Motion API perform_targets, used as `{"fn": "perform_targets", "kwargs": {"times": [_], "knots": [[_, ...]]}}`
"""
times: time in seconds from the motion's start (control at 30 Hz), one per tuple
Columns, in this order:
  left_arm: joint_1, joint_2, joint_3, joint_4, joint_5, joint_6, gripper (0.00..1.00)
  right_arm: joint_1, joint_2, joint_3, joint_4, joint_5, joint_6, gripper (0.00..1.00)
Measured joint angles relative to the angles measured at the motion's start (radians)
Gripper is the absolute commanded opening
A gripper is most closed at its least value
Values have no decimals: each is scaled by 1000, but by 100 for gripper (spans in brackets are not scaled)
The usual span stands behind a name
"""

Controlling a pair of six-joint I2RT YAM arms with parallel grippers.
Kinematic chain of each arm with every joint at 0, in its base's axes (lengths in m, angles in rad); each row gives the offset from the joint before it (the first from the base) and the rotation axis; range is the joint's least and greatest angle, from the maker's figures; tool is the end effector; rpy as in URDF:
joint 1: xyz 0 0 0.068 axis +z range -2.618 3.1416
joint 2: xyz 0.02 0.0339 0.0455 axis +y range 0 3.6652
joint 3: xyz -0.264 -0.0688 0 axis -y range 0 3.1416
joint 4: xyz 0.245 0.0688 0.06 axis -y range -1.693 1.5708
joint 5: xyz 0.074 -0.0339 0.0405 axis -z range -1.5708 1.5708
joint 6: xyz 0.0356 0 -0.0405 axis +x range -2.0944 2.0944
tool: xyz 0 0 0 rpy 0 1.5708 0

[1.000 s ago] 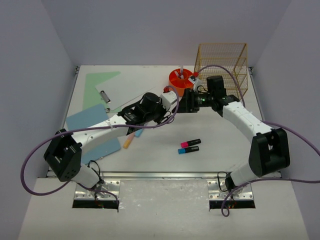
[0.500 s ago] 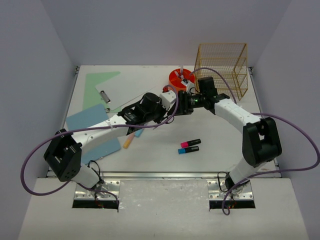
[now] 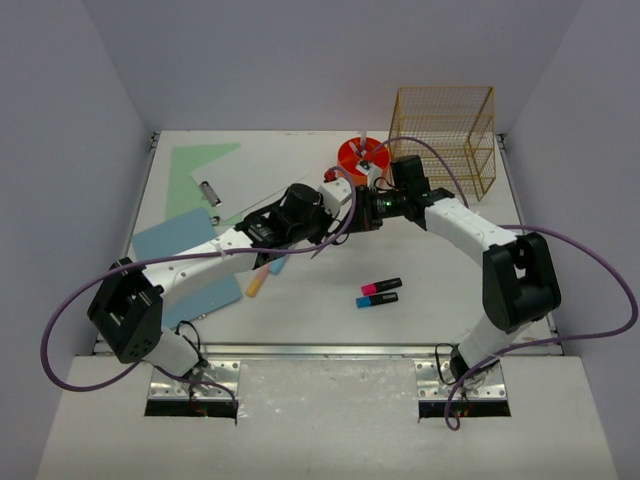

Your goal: Organize the desk

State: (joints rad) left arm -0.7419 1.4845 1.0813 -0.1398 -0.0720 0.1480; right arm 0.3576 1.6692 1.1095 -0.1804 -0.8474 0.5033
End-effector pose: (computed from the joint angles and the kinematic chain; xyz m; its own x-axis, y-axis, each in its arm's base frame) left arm 0.2523 -0.2278 0.2790 -0.2841 0.4599 -0.8413 0.6778 0.7169 0.1630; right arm 0.3255 0.1501 0.2312 -0.9152 -0.0012 -0.4030 -0.3525 0.4873 0.7989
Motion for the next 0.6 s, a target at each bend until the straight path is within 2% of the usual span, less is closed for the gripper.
{"fn": "perform_targets", "kwargs": {"times": [0.03,0.07,0.13,0.17,0.23,0.27,0.4,0.6], "knots": [[0,0,0,0,0,0,22,0,1,0,-1,-1,-3,0],[1,1,0,0,1,-2,45,0,1,1,-3,-2,-5,0],[1,1,1,0,1,-4,59,0,1,7,-12,1,-13,0],[2,1,2,0,-14,-8,77,0,1,13,-28,1,-21,0],[16,0,5,2,-28,-14,97,-4,1,30,-64,6,-43,0],[28,-2,6,0,-33,-19,100,-9,1,42,-88,10,-57,0],[90,-25,6,-25,-21,-65,100,-45,1,122,-154,50,-121,0],[237,-80,48,-94,-21,-127,100,-171,2,392,-272,247,-282,0]]}}
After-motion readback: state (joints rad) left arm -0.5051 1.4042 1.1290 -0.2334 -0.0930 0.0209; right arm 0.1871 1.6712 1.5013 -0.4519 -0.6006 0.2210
